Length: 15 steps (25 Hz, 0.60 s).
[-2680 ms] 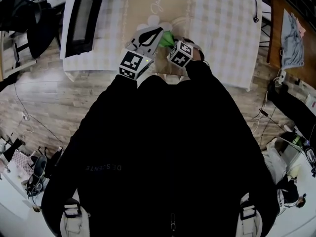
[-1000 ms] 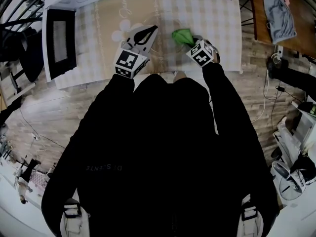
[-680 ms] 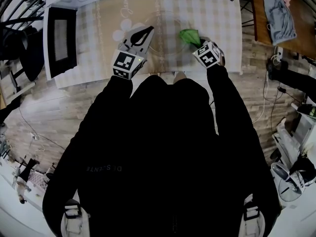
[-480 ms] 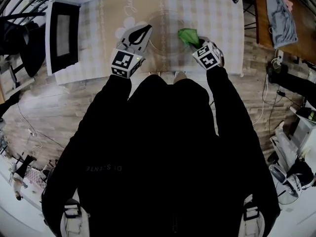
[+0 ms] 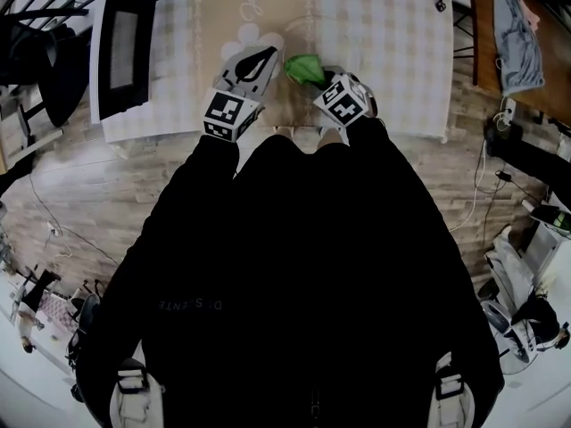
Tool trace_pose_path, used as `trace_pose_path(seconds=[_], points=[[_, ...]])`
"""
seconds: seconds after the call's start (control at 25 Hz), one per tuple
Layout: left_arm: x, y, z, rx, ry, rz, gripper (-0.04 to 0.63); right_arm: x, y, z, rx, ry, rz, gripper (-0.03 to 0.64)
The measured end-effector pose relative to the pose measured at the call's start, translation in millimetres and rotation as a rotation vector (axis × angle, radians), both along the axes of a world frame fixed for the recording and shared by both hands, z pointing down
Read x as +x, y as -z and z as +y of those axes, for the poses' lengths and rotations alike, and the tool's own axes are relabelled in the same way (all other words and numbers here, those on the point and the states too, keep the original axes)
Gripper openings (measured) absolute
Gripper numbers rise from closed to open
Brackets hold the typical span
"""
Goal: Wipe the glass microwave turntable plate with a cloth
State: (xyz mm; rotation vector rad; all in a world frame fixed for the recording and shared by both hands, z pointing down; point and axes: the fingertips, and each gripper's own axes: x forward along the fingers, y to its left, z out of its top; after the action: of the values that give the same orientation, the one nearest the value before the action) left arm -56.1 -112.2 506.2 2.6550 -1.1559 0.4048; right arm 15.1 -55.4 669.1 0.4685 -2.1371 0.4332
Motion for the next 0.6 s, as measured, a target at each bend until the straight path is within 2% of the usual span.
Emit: trace_pose_path(seconds=[0.32,0.6], points=[[-13.5,-1.5,3.7,-0.002,0.005,0.002,0.021,-46.2,-11.5,25.9,-0.049,0.134,0.017,0.088],[-23.0,-5.7,9.6,-0.014,0.016,-0.004,0.021,-50.6,-29.5,34.9,-0.091,0.156,0.074,0.087]])
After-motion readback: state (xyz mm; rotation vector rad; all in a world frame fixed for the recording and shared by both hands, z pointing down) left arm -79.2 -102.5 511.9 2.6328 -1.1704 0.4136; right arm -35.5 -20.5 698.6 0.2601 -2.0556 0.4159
